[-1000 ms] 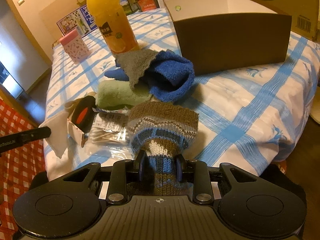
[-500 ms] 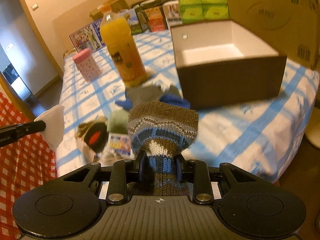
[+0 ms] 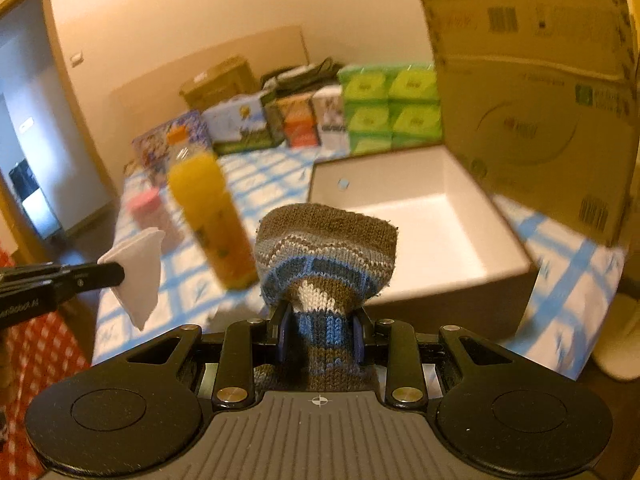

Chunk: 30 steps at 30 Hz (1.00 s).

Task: Organize soft objects
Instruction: 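Carry the sock and pad into the open box and open both tools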

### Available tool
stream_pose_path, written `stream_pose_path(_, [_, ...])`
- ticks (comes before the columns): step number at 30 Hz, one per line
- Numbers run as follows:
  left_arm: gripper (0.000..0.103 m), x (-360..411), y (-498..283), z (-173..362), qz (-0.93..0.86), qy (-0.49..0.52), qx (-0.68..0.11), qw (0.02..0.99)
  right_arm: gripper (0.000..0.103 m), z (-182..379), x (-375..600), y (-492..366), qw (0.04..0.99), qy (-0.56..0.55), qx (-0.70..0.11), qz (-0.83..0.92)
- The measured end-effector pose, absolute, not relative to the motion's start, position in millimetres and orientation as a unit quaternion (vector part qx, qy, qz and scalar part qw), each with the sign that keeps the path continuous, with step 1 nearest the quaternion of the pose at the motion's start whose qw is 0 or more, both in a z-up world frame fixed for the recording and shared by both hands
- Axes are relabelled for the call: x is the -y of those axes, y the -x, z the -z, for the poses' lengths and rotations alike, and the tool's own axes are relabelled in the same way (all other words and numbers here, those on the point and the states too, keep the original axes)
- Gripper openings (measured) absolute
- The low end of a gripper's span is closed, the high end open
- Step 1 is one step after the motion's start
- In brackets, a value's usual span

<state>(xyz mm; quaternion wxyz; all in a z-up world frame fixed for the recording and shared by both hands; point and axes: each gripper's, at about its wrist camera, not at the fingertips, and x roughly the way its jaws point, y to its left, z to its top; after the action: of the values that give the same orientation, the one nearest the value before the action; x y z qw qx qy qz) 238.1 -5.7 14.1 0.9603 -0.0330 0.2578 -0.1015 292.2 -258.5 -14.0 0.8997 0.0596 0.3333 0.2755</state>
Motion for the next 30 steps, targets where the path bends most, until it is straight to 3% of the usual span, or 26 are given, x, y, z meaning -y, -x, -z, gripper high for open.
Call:
stream_pose_path(10, [0.002,69,-350,-15,0.136,0.015,-0.256,0.957,0.030,7,268,-388,0.913,-0.048,-0.315,-0.254])
stream_pose_path(24, [0.002,107,-446,50,0.136,0.004,-0.325,0.936,0.030,58,277,-485,0.909,-0.031,-0.338,-0.244])
stream_pose_path(25, [0.004,107,-449,54,0.139,0.004,-0.330,0.934,0.033,61,277,-487,0.908,-0.029,-0.340,-0.244])
stream_pose_path(28, [0.018,108,-457,65,0.127,-0.007,-0.341,0.931,0.060,72,275,-493,0.905,-0.024,-0.351,-0.238])
stream_pose_path(30, [0.021,108,-459,70,0.125,-0.014,-0.348,0.929,0.063,78,277,-493,0.907,-0.024,-0.351,-0.230])
